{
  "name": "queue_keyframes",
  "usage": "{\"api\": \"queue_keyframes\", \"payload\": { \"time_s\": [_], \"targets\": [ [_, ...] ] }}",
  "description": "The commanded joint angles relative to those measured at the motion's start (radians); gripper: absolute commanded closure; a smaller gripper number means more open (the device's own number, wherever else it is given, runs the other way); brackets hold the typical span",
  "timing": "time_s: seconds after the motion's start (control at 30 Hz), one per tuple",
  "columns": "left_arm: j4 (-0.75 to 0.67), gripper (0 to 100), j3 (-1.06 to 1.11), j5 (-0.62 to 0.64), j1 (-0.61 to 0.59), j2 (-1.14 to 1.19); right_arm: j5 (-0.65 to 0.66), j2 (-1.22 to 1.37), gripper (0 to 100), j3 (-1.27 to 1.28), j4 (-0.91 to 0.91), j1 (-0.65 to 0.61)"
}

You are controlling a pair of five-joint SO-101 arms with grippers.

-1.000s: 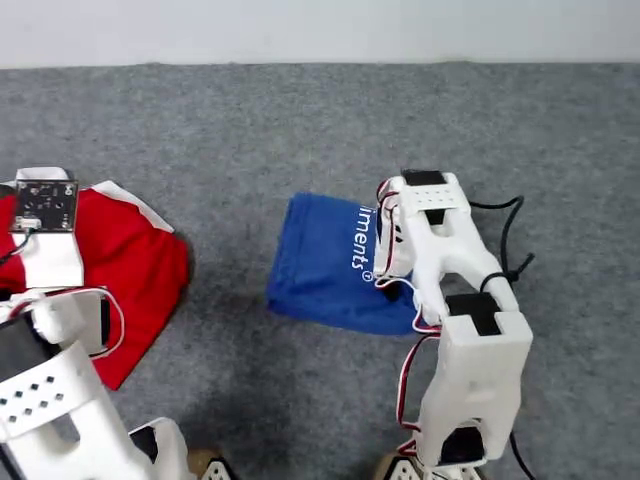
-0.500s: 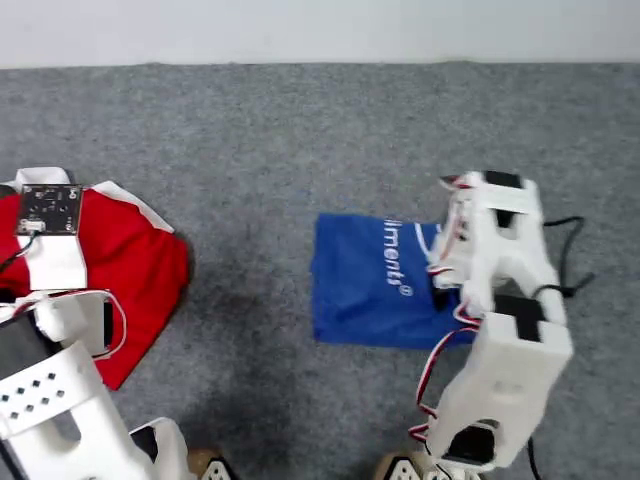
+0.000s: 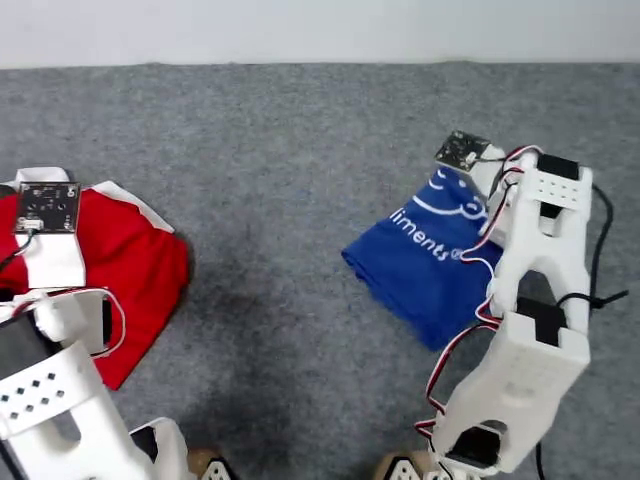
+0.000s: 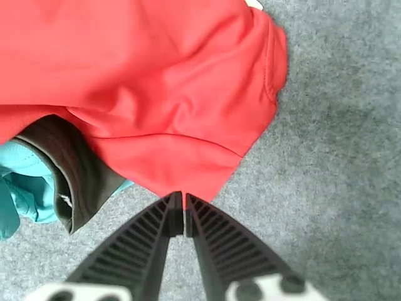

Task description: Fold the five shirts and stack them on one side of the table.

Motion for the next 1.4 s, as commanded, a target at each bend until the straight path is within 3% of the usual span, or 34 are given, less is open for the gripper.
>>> {"api": "queue_keyframes", "payload": {
  "time_s": [0.0,0.1,0.27,0.43,0.63,1.0,1.13,1.37],
  "targets": [
    [-0.023,98,-0.002,-0.002,0.005,-0.014,-0.009,-0.047,97.4,-0.057,-0.012,-0.005],
    [-0.023,98,-0.002,-0.002,0.005,-0.014,-0.207,-0.076,86.6,-0.061,0.058,-0.005],
    [-0.023,98,-0.002,-0.002,0.005,-0.008,-0.729,-0.147,71.9,-0.06,0.179,-0.03],
    [-0.048,98,-0.002,-0.002,0.005,-0.008,-1.189,-0.176,69.9,-0.063,0.384,-0.111],
    [-0.051,98,-0.001,-0.002,0.005,-0.008,-1.51,-0.166,69.9,-0.055,0.452,-0.206],
    [-0.051,98,0.038,-0.003,0.005,-0.011,-1.648,-0.166,66.0,0.186,0.047,-0.219],
    [-0.064,98,0.067,-0.003,0.005,-0.014,-1.706,-0.176,52.6,0.272,0.015,-0.219],
    [-0.106,98,0.068,-0.003,0.005,-0.011,-1.72,-0.151,53.2,0.284,-0.005,-0.217]
  ]
}}
